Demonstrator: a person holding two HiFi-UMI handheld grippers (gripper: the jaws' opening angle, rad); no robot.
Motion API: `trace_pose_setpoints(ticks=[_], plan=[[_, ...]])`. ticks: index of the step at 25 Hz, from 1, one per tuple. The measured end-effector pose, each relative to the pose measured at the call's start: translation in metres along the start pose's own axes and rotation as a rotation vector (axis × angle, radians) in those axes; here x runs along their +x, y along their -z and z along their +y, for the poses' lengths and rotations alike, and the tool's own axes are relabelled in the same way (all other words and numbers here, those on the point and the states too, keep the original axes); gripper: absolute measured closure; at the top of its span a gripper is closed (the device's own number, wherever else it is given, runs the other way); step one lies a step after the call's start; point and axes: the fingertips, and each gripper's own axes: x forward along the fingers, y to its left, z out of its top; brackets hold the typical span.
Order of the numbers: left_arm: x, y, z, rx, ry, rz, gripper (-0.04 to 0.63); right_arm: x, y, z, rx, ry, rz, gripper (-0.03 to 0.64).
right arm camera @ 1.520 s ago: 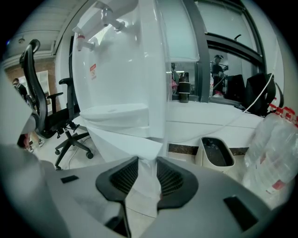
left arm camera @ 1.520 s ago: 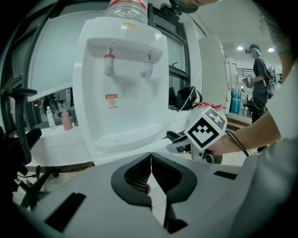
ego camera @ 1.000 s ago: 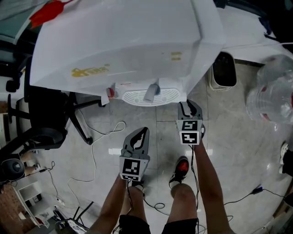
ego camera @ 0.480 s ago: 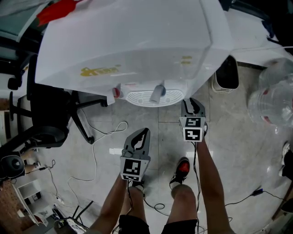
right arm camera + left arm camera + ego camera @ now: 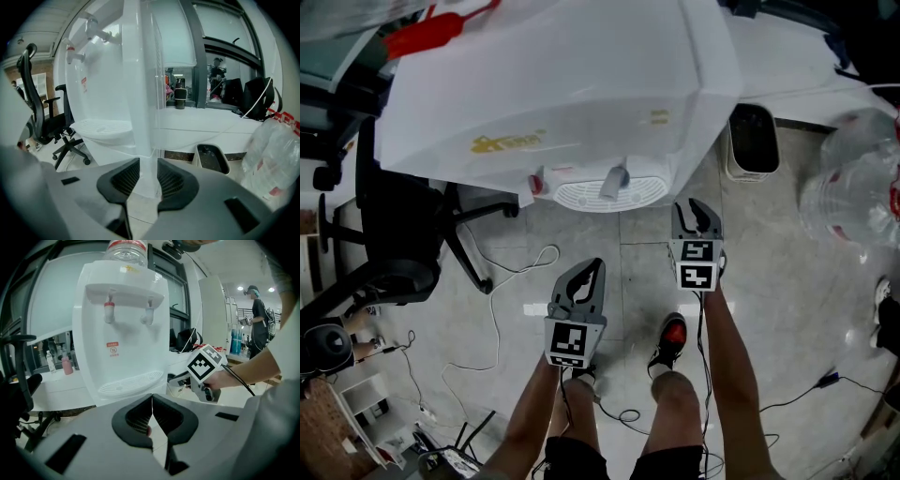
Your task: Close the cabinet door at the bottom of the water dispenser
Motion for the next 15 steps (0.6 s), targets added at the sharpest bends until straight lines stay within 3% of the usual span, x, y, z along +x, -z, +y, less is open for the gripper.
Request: trace_pose_setpoints(ticks=[15], plan=[[-0.073,-0.088,-0.017,0.049,0.068,-0.053,0.571,-0.128,-0.055,0.032,0.033,0.023,-0.048,0.512]])
